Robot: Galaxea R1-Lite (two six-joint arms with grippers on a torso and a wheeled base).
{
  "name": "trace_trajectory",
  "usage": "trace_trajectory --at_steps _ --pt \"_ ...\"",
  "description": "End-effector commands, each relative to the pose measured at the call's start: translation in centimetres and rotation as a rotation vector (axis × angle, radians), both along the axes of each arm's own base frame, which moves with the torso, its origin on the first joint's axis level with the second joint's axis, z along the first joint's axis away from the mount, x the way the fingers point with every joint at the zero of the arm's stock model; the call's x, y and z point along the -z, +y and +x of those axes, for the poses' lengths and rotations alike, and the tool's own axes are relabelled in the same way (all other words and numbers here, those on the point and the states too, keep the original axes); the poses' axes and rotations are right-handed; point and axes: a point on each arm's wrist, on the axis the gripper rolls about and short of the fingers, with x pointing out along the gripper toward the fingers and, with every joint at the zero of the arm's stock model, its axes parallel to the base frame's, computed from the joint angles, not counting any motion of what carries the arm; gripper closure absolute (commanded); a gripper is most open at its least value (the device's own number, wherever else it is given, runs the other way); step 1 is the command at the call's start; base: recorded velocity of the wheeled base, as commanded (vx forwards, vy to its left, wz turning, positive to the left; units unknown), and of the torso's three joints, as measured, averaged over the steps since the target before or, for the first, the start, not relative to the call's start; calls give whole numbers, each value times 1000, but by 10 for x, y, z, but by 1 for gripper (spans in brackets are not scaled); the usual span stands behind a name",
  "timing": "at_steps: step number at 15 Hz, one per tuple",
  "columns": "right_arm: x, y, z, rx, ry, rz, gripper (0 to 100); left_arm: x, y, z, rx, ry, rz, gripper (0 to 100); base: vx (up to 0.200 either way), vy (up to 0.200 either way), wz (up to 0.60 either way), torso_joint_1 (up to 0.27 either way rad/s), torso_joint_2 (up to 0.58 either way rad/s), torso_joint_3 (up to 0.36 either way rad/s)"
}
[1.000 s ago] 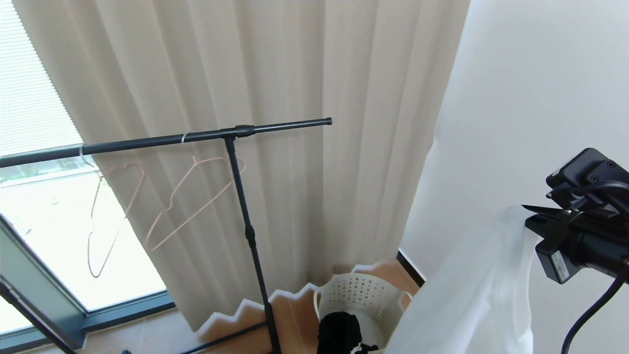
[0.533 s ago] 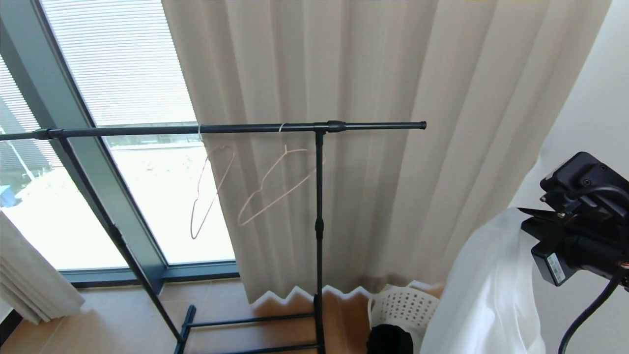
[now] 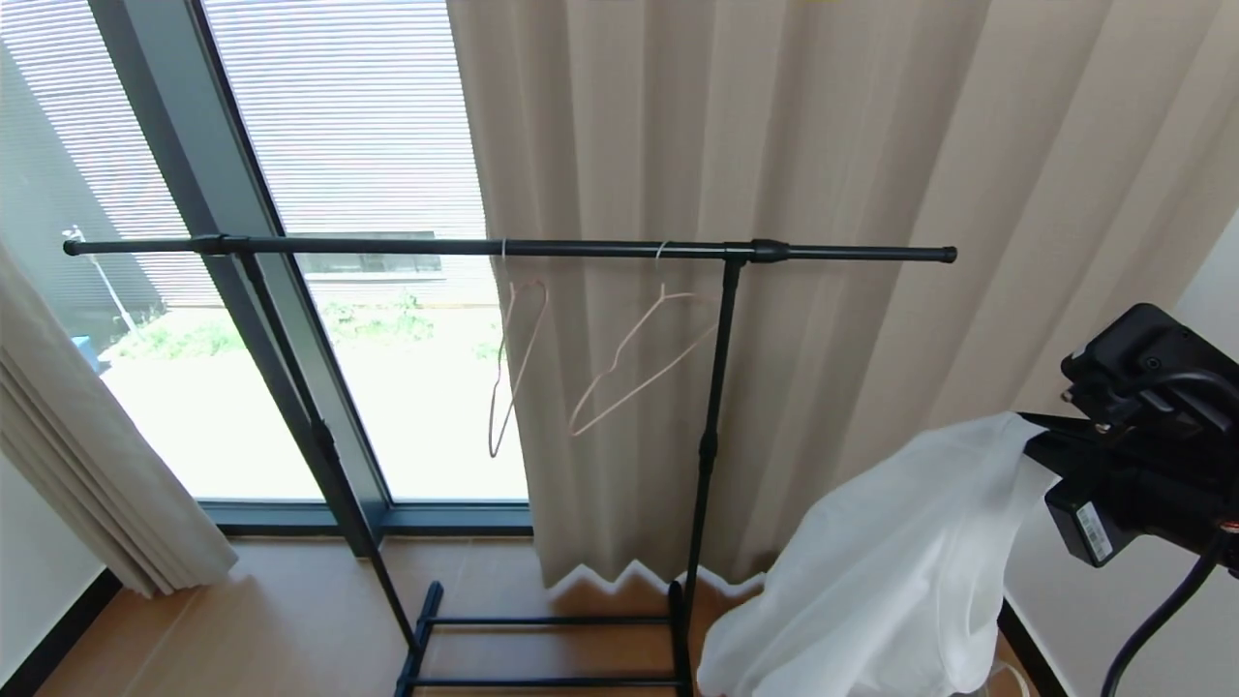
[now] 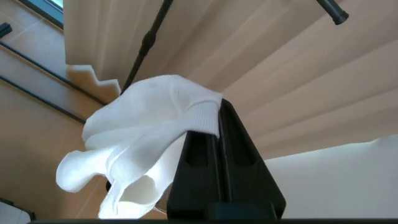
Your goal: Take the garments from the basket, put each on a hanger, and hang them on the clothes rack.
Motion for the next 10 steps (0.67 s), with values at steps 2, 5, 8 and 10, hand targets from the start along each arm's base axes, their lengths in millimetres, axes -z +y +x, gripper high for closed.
trace_trajectory --at_steps 2,5,8,10 --pt "0 0 0 0 1 -1 100 0 0 0 0 2 0 0 200 200 0 2 0 0" --pt "0 0 0 0 1 -1 100 0 0 0 0 2 0 0 200 200 0 -7 -2 4" --pt "0 0 0 0 1 -1 100 0 0 0 0 2 0 0 200 200 0 15 4 -2" --pt "1 0 0 0 2 -2 100 0 0 0 0 2 1 0 -100 0 0 1 1 1"
